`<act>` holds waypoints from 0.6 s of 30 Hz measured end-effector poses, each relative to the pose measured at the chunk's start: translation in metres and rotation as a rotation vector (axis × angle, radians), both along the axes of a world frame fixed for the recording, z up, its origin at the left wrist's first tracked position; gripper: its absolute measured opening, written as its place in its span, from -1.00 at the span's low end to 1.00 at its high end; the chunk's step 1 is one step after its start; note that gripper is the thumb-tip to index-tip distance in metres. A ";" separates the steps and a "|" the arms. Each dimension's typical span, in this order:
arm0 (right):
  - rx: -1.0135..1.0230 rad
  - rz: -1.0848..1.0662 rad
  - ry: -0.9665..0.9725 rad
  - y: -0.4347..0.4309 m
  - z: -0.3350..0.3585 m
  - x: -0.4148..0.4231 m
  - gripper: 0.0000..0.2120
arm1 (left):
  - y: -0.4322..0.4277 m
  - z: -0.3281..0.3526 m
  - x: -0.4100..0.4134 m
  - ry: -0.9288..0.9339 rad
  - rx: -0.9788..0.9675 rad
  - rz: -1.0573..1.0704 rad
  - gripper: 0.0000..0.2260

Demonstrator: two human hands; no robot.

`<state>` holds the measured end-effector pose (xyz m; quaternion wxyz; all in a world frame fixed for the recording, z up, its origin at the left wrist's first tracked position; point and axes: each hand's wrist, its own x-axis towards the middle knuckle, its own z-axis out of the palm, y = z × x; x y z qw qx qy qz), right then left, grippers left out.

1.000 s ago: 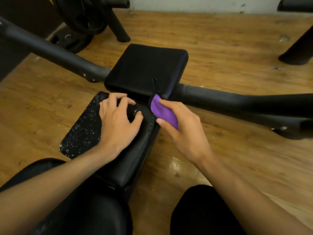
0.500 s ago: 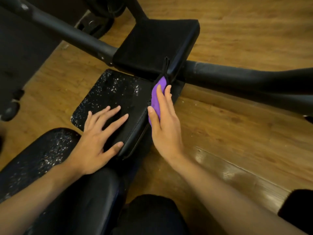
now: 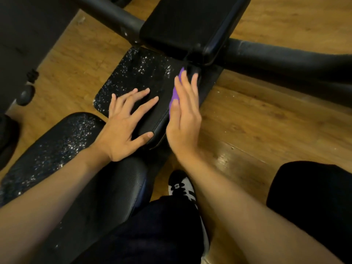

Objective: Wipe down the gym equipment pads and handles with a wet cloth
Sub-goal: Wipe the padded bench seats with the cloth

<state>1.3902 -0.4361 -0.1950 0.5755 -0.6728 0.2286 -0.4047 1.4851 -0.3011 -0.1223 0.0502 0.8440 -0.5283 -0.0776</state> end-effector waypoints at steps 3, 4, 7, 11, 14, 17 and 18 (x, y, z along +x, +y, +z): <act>-0.008 0.058 0.001 0.039 -0.005 -0.015 -0.51 | -0.001 0.000 0.001 0.003 -0.014 -0.006 -0.24; -0.005 0.027 0.013 0.036 -0.005 -0.012 -0.50 | -0.001 0.000 0.001 0.003 -0.015 -0.006 -0.25; 0.096 -0.207 0.092 -0.008 0.004 0.020 -0.53 | -0.001 -0.002 0.003 0.001 -0.018 -0.003 -0.30; 0.118 -0.347 0.015 -0.041 0.006 0.046 -0.58 | -0.002 -0.003 0.003 0.006 -0.030 -0.002 -0.36; 0.110 -0.222 -0.020 0.025 0.004 0.015 -0.56 | 0.001 -0.003 0.002 0.013 -0.033 0.010 -0.37; 0.031 -0.124 0.002 0.035 -0.001 0.002 -0.52 | 0.001 -0.003 0.003 0.017 -0.037 0.005 -0.39; 0.023 -0.170 0.026 0.014 -0.002 0.012 -0.54 | 0.000 -0.002 0.003 0.016 -0.035 0.005 -0.39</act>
